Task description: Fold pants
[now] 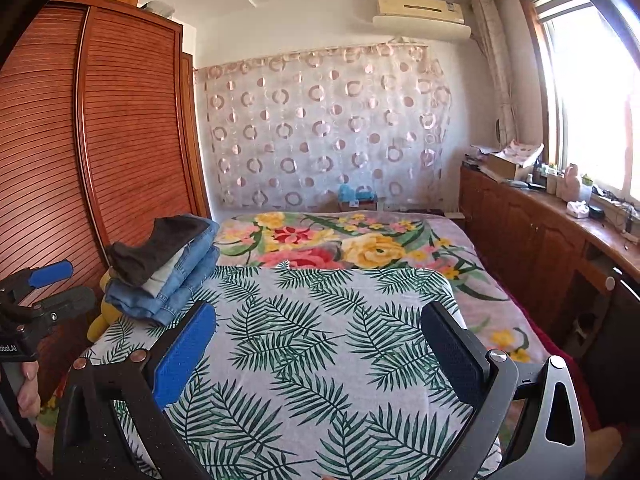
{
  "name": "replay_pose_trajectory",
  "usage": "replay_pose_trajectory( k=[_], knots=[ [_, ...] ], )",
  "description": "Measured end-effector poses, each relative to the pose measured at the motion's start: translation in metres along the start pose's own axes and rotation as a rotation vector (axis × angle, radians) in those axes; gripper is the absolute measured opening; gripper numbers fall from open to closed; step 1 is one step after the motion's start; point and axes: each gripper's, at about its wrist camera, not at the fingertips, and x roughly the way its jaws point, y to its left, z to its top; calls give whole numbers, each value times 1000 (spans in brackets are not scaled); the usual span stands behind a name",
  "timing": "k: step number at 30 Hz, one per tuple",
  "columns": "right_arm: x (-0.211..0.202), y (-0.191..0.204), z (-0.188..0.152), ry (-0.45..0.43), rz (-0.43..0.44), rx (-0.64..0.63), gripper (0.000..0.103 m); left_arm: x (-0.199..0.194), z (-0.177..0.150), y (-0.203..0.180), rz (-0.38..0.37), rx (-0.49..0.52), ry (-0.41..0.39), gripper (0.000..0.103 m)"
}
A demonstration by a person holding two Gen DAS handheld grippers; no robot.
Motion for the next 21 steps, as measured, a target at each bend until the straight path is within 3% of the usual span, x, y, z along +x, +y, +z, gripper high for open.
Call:
replay_pose_trajectory(
  k=[21],
  knots=[
    [2, -4, 0, -1, 1, -9, 102, 0, -4, 5, 17, -16, -6, 103]
  ],
)
